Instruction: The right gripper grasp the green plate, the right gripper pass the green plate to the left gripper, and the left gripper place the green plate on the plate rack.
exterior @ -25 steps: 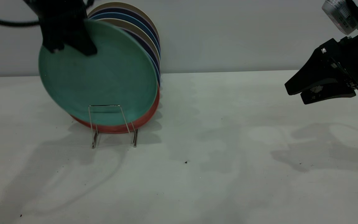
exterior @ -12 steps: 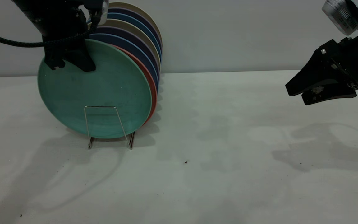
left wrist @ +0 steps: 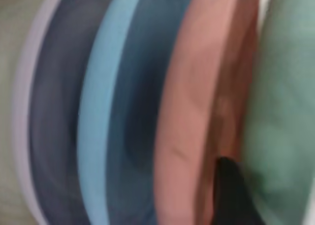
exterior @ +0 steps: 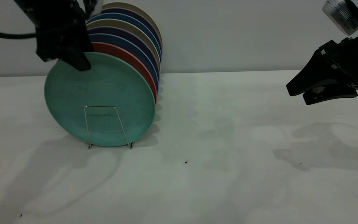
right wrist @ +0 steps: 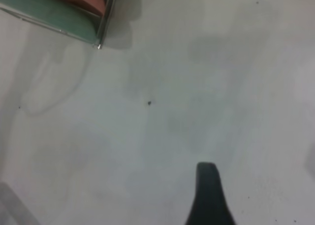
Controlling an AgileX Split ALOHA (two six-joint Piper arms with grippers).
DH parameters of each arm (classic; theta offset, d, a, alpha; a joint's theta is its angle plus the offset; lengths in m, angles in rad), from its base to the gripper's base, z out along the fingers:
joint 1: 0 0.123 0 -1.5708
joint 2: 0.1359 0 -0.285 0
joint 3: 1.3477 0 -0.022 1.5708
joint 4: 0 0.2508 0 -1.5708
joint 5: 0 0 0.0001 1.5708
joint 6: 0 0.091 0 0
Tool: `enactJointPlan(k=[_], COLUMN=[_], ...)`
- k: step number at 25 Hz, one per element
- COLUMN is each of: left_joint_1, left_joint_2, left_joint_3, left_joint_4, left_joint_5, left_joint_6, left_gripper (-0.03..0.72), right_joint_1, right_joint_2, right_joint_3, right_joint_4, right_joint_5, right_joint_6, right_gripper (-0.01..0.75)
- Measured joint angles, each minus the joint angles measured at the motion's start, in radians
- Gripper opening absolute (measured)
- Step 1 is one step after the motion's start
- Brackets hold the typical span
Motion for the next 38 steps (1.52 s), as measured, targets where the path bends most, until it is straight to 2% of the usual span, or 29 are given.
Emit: enactJointPlan(k=[5,9,13,15,18,21,24,28,32,38], left_joint_1=[0.000,0.001,0.013,0.028,0.071,0.121,0.149,0.151,0.151,0.151], left_joint_2=[-0.061,-0.106,-0.145,-0.159,-0.168,-0.169,-0.204,-0.330,-0.491,-0.788], left_joint_3=[-0.001,-0.001,-0.001,-0.001,-0.001,-0.001,0.017,0.094,0.201,0.411], left_joint_4=[0.043,0.089,0.122,0.123,0.133,0.141,0.151,0.148,0.147,0.147], left_joint_5=[0.109,0.118,0.127,0.156,0.240,0.343,0.381,0.373,0.374,0.353], left_joint_6=[-0.017,-0.170,-0.538,-0.785,-1.122,-1.319,-1.353,-1.353,-1.355,-1.355], left_gripper=[0.449,0.449,0.449,0.449,0.449,0.449,0.449,0.444,0.442,0.441], right_joint_1=[0.000,0.002,0.047,0.095,0.164,0.216,0.255,0.296,0.309,0.309], right_joint_2=[0.000,0.000,-0.021,-0.056,-0.144,-0.263,-0.401,-0.562,-0.720,-0.987], right_joint_3=[0.000,0.000,0.000,0.000,0.000,0.000,0.000,0.004,0.018,0.136], right_joint_4=[0.000,0.001,-0.030,-0.132,-0.352,-0.590,-0.840,-1.104,-1.184,-1.169], right_joint_5=[0.000,0.023,0.035,-0.005,-0.071,-0.069,0.013,0.182,0.330,0.374], right_joint_6=[0.000,0.002,0.034,0.102,0.293,0.545,0.824,1.066,1.125,1.123], right_gripper=[0.568,0.568,0.568,0.568,0.568,0.565,0.549,0.527,0.524,0.525])
